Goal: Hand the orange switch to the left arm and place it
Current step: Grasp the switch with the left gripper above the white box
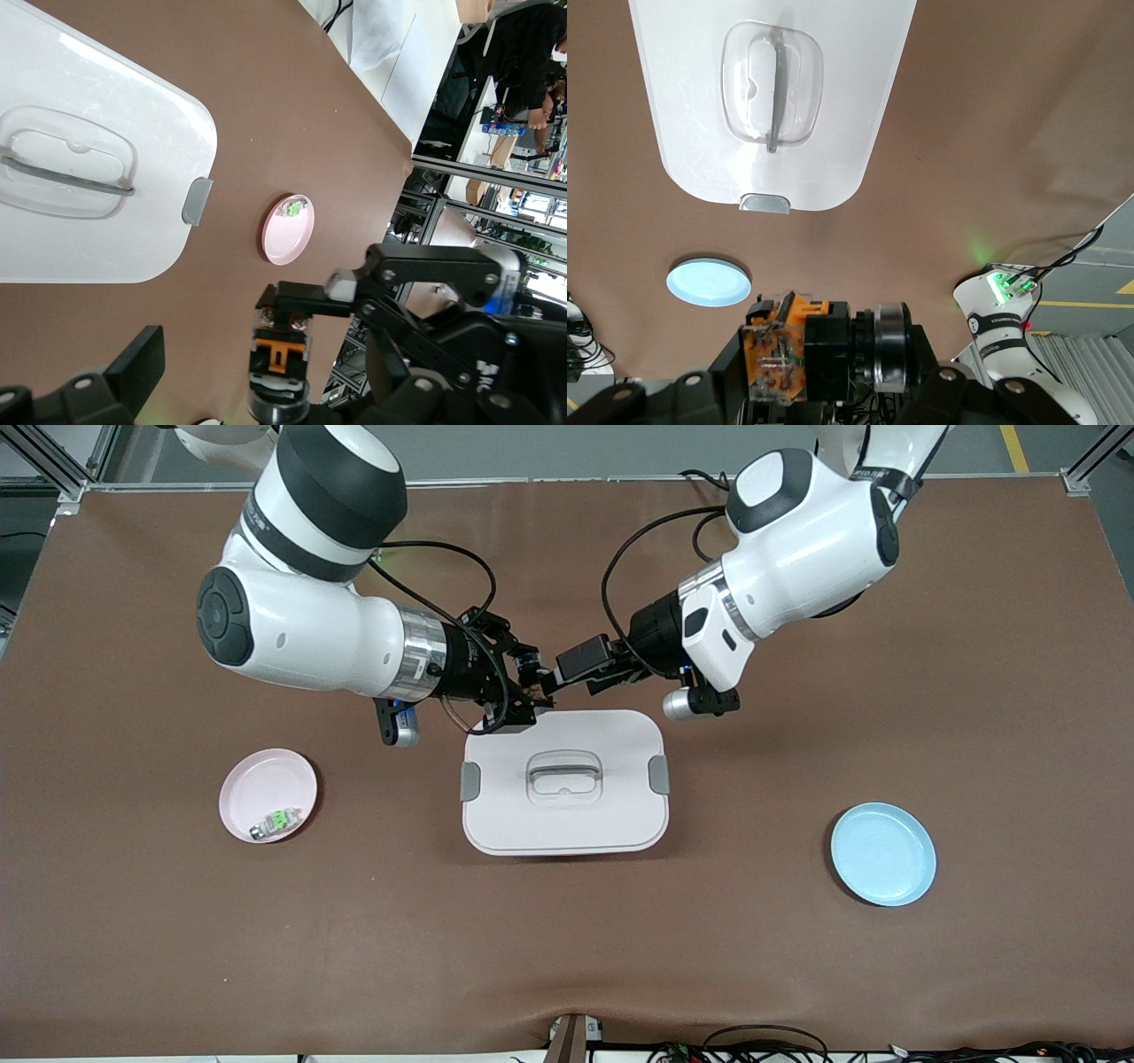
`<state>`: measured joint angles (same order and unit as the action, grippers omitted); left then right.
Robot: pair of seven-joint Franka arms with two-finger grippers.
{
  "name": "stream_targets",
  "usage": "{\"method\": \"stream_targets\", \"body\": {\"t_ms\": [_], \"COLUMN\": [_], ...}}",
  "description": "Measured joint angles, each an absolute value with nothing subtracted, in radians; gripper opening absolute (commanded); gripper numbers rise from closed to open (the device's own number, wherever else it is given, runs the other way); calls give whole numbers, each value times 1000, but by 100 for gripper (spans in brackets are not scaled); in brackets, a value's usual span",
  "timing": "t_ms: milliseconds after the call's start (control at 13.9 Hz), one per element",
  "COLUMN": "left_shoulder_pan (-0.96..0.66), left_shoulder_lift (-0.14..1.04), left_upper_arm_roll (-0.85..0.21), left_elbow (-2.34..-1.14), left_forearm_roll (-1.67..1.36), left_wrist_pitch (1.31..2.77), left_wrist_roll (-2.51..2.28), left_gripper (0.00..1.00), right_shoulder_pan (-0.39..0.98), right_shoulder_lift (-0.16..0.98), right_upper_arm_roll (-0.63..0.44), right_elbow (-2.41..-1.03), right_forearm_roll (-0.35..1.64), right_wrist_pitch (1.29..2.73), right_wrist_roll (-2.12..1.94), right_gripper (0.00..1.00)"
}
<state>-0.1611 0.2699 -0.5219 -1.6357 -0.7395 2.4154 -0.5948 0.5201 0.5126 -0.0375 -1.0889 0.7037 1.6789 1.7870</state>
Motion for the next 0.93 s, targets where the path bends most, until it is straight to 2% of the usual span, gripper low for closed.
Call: {"method": "stream_targets", "body": {"t_ms": [718,862,934], "left_shoulder_pan": [-201,-206,-208], "left_shoulder_lift": [279,282,282], "left_upper_arm_roll": [-522,-522,-522], "left_elbow": [-1637,-1637,-1637], "left_forearm_roll": [-739,-739,-739], "left_wrist_pitch": [2459,2471,2473], "left_wrist_roll": [-591,-591,-591], "left_gripper": [100,60,45], "right_shoulder_pan": [520,519,519], "right_shoulder_lift": [525,525,526], "right_upper_arm_roll": [-39,-39,-39], "right_elbow": [-1042,-1040,-1039], "right_forearm_roll": [735,738,740], "right_wrist_pitch": [1686,1694,1699], "right_wrist_roll": [1828,1829,1830], "right_gripper": [0,0,0]}}
